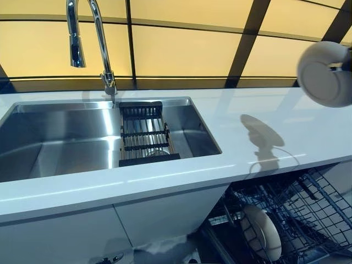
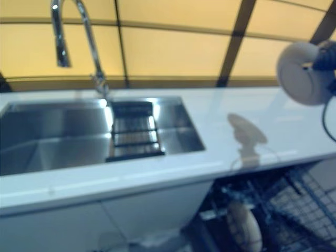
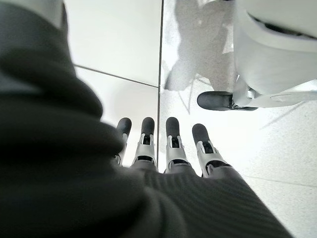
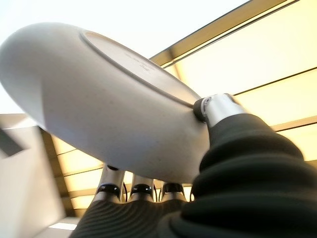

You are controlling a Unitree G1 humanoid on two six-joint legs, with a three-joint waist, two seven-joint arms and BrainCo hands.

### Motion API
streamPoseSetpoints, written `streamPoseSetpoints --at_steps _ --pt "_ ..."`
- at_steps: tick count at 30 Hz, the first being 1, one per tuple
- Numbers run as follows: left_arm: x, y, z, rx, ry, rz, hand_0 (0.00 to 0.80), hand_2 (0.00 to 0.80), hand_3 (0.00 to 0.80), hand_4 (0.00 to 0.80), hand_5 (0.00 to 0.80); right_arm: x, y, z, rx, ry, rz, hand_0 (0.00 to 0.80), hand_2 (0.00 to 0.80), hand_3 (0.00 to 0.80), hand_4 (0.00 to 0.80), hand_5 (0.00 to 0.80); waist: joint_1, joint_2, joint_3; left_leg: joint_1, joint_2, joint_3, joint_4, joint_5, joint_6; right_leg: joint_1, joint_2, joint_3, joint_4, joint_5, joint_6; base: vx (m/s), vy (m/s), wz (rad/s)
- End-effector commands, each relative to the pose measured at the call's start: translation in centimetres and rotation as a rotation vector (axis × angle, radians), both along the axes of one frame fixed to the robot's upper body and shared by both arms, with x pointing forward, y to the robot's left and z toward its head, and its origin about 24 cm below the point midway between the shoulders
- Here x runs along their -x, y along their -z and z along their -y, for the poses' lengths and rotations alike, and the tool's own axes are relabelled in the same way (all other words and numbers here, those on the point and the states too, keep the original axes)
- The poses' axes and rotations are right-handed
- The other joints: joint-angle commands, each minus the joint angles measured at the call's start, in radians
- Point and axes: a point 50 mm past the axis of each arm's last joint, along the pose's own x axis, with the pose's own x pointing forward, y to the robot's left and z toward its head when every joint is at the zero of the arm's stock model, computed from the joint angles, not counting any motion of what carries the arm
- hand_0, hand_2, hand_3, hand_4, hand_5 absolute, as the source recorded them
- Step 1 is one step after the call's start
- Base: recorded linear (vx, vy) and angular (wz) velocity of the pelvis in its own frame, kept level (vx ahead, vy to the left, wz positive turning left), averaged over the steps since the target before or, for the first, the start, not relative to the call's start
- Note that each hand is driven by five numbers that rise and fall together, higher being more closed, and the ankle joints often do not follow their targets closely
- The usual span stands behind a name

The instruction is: Take plates into dishwasher

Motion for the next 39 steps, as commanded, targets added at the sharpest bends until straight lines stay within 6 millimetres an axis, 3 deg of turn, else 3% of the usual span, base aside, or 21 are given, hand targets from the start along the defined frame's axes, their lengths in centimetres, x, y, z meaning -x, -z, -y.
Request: streamPoseSetpoints --at_steps 1,9,15,23,33,39 --pt "-1.0 -0.5 -1.3 -0.043 0.061 0.006 0.000 0.000 0.000 0.000 0.000 2.1 -3.2 1.6 -0.044 0.033 0.137 0.800 0.800 0.800 0.800 0.800 -0.019 -0.068 0.016 0.008 -0.014 -0.029 -0.002 -0.038 0.039 0.076 -0.044 0.012 0.003 -0.057 0.083 -0.005 -0.036 -0.07" --pt "-0.7 -0.5 -1.4 -0.044 0.078 -0.018 0.000 0.000 0.000 0.000 0.000 4.7 -1.2 4.4 -0.117 0.085 0.085 0.800 0.800 0.800 0.800 0.800 -0.061 -0.066 0.018 0.020 -0.008 0.002 -0.002 -0.042 0.042 0.065 -0.030 0.049 0.003 -0.049 0.083 0.002 -0.042 -0.13" --pt "-1.2 -0.7 -1.8 -0.057 0.096 -0.016 0.000 0.000 0.000 0.000 0.000 5.4 2.2 5.0 -0.135 0.060 -0.003 0.800 0.800 0.800 0.800 0.800 -0.097 -0.059 0.036 0.024 0.005 0.037 -0.002 -0.044 0.041 0.046 -0.022 0.072 0.003 -0.041 0.085 -0.018 -0.066 -0.11" --pt "-2.5 -0.8 -1.3 -0.039 0.133 0.010 0.000 0.000 0.000 0.000 0.000 4.6 5.7 3.4 -0.114 -0.036 -0.126 0.800 0.800 0.800 0.800 0.800 -0.137 -0.038 0.061 0.026 0.012 0.064 -0.002 -0.047 0.039 0.020 -0.022 0.098 0.003 -0.032 0.085 -0.022 -0.040 -0.10" --pt "-3.7 -0.9 -0.6 -0.016 0.110 0.085 0.000 0.000 0.000 0.000 0.000 3.3 9.9 0.7 -0.084 -0.140 -0.216 0.800 0.800 0.800 0.800 0.800 -0.185 0.013 0.099 0.034 0.007 0.090 -0.002 -0.057 0.038 -0.013 -0.025 0.120 0.003 -0.025 0.078 -0.020 0.005 -0.11" --pt "-4.4 -0.9 0.1 0.000 0.100 0.108 0.000 0.000 0.000 0.000 0.000 3.3 12.0 -1.1 0.050 -0.179 -0.276 0.800 0.800 0.800 0.800 0.800 -0.213 0.037 0.123 0.031 0.002 0.099 -0.002 -0.058 0.035 -0.028 -0.030 0.134 0.003 -0.020 0.075 -0.026 0.024 -0.02"
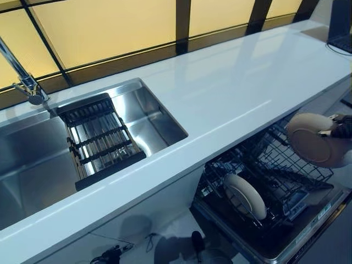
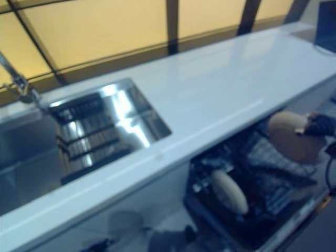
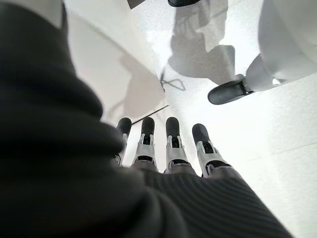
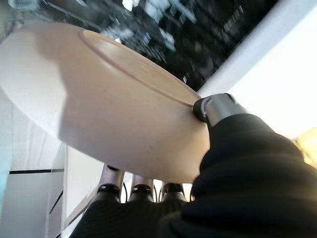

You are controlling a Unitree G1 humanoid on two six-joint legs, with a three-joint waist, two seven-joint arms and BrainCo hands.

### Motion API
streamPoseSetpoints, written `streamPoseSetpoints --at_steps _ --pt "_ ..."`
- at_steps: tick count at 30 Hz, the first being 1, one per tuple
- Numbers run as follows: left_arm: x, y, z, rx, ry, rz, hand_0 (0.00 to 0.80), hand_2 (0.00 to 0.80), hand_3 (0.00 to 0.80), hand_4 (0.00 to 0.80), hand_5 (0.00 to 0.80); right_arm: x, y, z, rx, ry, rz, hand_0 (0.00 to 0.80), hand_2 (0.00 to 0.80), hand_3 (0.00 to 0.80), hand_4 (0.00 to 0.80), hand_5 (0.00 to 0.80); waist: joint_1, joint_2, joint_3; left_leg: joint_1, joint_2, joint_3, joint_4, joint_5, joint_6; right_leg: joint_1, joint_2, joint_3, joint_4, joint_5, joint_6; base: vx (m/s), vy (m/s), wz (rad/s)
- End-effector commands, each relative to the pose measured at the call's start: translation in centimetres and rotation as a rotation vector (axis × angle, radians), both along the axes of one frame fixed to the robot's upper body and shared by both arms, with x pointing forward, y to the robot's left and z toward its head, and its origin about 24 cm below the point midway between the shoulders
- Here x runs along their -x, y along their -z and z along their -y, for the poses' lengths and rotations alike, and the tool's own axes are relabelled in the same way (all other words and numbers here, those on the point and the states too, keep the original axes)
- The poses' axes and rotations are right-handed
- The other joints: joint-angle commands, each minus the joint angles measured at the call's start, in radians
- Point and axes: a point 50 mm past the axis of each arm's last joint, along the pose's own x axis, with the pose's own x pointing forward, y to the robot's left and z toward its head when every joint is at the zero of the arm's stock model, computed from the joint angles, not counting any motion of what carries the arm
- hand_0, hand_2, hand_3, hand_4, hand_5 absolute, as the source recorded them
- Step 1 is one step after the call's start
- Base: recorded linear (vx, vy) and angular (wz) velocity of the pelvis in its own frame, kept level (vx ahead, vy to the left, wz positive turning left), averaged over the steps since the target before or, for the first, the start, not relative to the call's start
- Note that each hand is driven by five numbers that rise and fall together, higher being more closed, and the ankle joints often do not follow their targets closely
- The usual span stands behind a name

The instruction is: Take plates into dishwasher

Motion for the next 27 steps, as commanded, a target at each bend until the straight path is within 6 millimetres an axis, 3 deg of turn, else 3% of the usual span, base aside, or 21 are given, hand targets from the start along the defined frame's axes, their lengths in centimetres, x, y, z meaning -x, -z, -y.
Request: streamPoseSetpoints --at_steps 1,8,16,27 --pt "-0.4 -0.6 -2.0 -0.051 -0.016 0.013 0.000 0.000 0.000 0.000 0.000 -0.7 -0.6 -1.0 0.013 -0.018 0.114 0.800 0.800 0.800 0.800 0.800 -0.011 -0.071 -0.005 0.022 0.016 -0.024 -0.002 -0.027 0.023 0.038 -0.043 0.010 0.003 -0.040 0.066 -0.027 0.030 -0.06" --pt "-0.5 -0.4 -1.2 -0.022 -0.032 0.018 0.000 0.000 0.000 0.000 0.000 -0.6 2.3 -2.4 0.015 0.007 0.089 0.800 0.800 0.800 0.800 0.800 -0.026 -0.050 0.011 0.024 0.009 -0.018 -0.002 -0.027 0.022 0.038 -0.046 0.018 0.003 -0.039 0.063 -0.008 0.032 -0.09" --pt "-1.3 -0.3 0.0 -0.004 -0.011 0.029 0.000 0.000 0.000 0.000 0.000 -1.3 5.6 -3.6 0.039 0.049 0.113 0.800 0.800 0.800 0.800 0.800 -0.013 -0.030 0.019 0.022 0.005 -0.025 -0.002 -0.025 0.024 0.040 -0.054 0.007 0.003 -0.041 0.062 0.000 0.000 0.00" --pt "-1.9 -0.2 1.5 0.036 0.030 0.034 0.000 0.000 0.000 0.000 0.000 -3.0 7.7 -5.3 0.175 0.076 0.147 0.800 0.800 0.800 0.800 0.800 0.020 0.004 0.025 0.006 -0.005 -0.052 -0.002 -0.017 0.026 0.042 -0.065 -0.008 0.003 -0.047 0.061 -0.005 0.009 0.00"
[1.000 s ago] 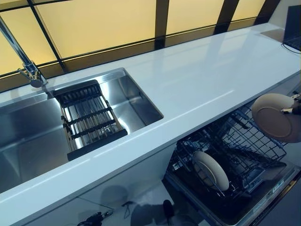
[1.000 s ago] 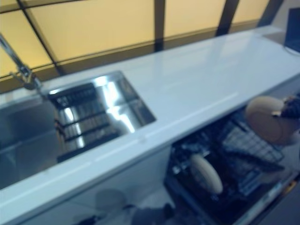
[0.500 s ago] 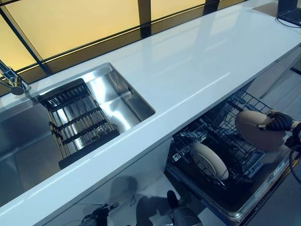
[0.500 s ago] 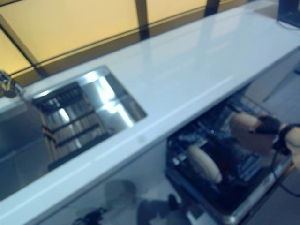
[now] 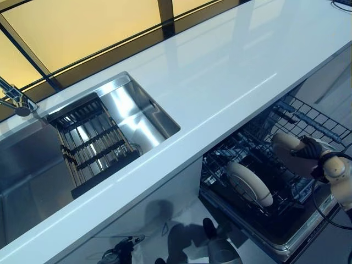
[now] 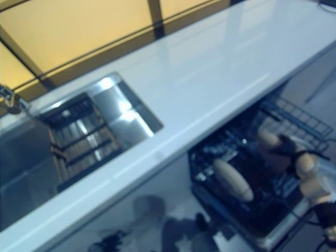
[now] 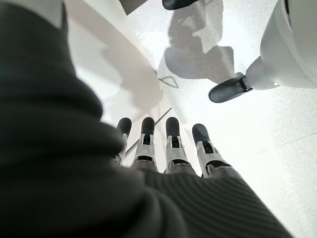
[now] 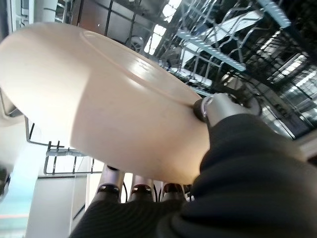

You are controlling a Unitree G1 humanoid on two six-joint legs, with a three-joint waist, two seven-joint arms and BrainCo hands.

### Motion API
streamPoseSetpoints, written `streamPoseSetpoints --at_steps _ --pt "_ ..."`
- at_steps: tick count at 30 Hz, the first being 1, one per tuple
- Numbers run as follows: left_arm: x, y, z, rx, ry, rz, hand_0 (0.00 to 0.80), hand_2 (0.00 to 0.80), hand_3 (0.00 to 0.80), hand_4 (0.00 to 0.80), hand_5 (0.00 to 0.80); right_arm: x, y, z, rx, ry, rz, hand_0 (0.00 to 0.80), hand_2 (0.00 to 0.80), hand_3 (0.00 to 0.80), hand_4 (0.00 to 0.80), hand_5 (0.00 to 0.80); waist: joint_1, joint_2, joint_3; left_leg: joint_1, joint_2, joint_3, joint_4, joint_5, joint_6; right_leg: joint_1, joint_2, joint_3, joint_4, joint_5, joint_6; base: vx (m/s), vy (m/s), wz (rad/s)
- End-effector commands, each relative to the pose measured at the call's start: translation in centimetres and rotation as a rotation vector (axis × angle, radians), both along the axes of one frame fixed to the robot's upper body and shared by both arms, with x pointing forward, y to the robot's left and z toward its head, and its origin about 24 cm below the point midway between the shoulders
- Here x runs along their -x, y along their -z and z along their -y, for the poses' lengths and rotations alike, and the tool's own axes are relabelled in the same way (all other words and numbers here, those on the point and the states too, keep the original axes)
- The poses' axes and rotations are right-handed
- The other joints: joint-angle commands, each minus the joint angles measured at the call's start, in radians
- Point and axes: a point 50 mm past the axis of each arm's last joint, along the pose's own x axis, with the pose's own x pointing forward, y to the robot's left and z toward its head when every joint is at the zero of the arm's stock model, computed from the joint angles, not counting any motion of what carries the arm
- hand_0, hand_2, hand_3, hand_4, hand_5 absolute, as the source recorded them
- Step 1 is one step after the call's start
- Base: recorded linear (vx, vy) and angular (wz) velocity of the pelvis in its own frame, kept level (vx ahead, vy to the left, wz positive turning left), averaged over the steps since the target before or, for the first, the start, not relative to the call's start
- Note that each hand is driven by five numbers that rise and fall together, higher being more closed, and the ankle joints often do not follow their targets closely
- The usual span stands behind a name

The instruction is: Take plates into dishwasher

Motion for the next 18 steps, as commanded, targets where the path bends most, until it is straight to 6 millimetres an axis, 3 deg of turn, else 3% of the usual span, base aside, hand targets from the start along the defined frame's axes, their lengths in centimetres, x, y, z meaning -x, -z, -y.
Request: streamPoseSetpoints --at_steps 1,7,18 --pt "-0.6 -0.4 -1.6 -0.041 0.008 0.001 0.000 0.000 0.000 0.000 0.000 -2.0 -0.1 -1.9 0.042 -0.022 0.068 0.800 0.800 0.800 0.800 0.800 0.030 -0.088 -0.030 0.003 0.001 -0.075 -0.002 -0.011 0.018 0.056 -0.060 -0.028 0.003 -0.052 0.055 0.000 0.000 0.00" --pt "-0.8 -0.4 -1.0 -0.029 0.027 0.006 0.000 0.000 0.000 0.000 0.000 -2.1 2.2 -2.1 0.028 0.006 0.040 0.800 0.800 0.800 0.800 0.800 0.051 -0.076 -0.031 -0.005 0.000 -0.089 -0.002 -0.008 0.019 0.056 -0.069 -0.042 0.003 -0.054 0.056 -0.013 0.005 0.06" --pt "-1.3 -0.5 -0.9 -0.024 0.046 0.013 0.000 0.000 0.000 0.000 0.000 -2.4 4.1 -1.7 0.060 0.038 -0.023 0.800 0.800 0.800 0.800 0.800 0.083 -0.056 -0.034 -0.018 -0.006 -0.118 -0.002 -0.002 0.018 0.058 -0.078 -0.057 0.003 -0.058 0.055 -0.009 -0.004 0.05"
